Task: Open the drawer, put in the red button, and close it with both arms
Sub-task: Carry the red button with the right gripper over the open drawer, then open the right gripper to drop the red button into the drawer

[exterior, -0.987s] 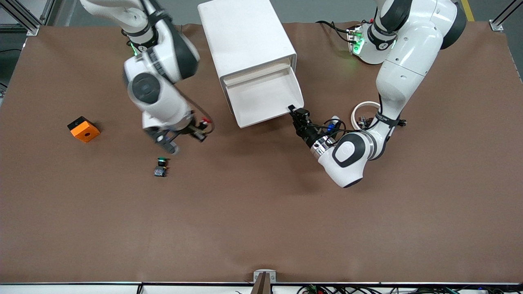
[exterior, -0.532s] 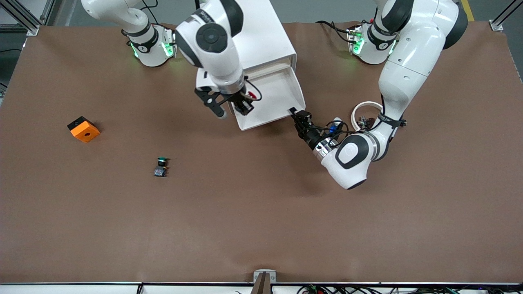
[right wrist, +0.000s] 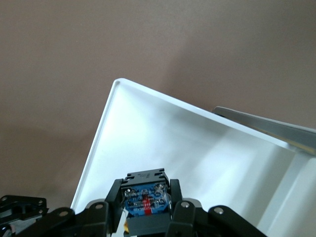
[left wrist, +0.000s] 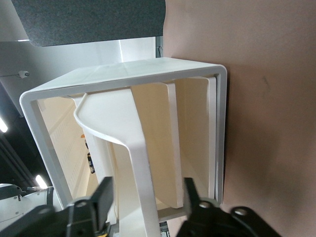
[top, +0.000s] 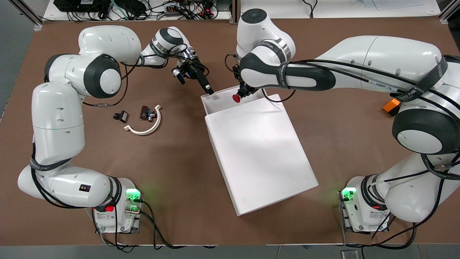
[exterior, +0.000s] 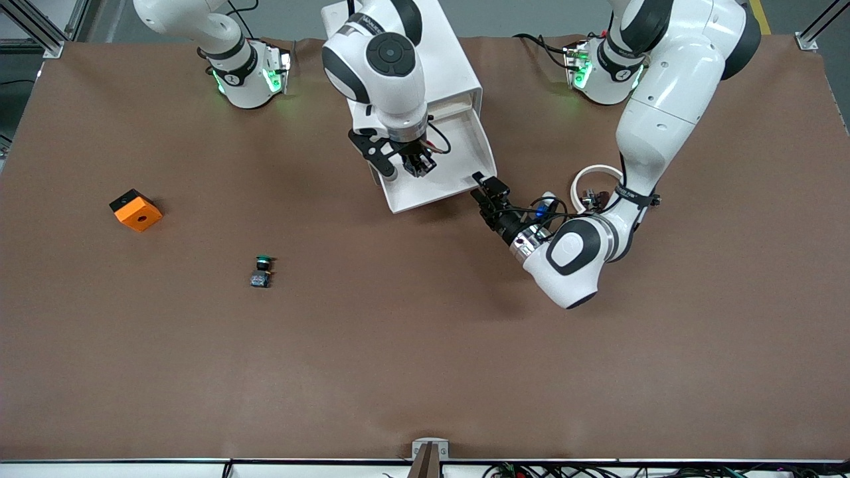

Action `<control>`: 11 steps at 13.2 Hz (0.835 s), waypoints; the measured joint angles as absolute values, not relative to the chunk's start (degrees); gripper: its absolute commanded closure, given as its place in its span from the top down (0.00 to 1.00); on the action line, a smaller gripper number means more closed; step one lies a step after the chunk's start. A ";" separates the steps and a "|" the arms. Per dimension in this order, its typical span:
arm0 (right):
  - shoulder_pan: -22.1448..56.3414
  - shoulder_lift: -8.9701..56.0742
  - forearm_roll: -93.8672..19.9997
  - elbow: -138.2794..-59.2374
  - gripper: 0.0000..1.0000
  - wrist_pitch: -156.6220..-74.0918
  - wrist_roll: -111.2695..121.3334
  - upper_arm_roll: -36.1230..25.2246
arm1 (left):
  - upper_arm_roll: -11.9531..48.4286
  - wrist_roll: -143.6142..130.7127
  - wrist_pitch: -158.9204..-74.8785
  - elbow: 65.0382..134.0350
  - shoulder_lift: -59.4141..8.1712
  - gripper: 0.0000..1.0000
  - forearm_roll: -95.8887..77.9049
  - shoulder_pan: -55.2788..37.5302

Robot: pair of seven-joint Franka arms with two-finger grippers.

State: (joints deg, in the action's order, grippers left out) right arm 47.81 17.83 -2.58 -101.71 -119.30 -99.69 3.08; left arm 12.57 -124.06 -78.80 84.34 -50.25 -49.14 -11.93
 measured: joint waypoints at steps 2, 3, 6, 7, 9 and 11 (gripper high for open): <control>48.63 19.22 -2.09 -101.67 0.00 -120.94 -101.52 3.08 | 12.57 -123.99 -79.30 83.60 -50.25 1.00 -49.14 -11.85; 48.78 19.76 -2.07 -101.51 0.00 -121.35 -101.95 3.08 | 12.56 -123.98 -79.54 82.60 -50.24 1.00 -49.14 -11.60; 48.83 20.79 -2.07 -100.21 1.00 -121.60 -102.17 2.97 | 12.57 -122.24 -79.64 79.92 -50.11 1.00 -48.42 -10.26; 48.83 21.00 -2.03 -99.88 1.00 -121.60 -102.20 2.94 | 12.58 -120.31 -79.64 79.60 -49.96 1.00 -47.61 -9.90; 48.84 21.27 -1.51 -99.45 1.00 -121.58 -102.28 2.88 | 12.63 -115.24 -79.64 79.40 -49.38 1.00 -44.72 -9.77; 48.84 21.30 -1.04 -99.02 1.00 -121.57 -102.36 2.81 | 12.73 -109.36 -79.64 79.21 -48.15 1.00 -41.90 -9.77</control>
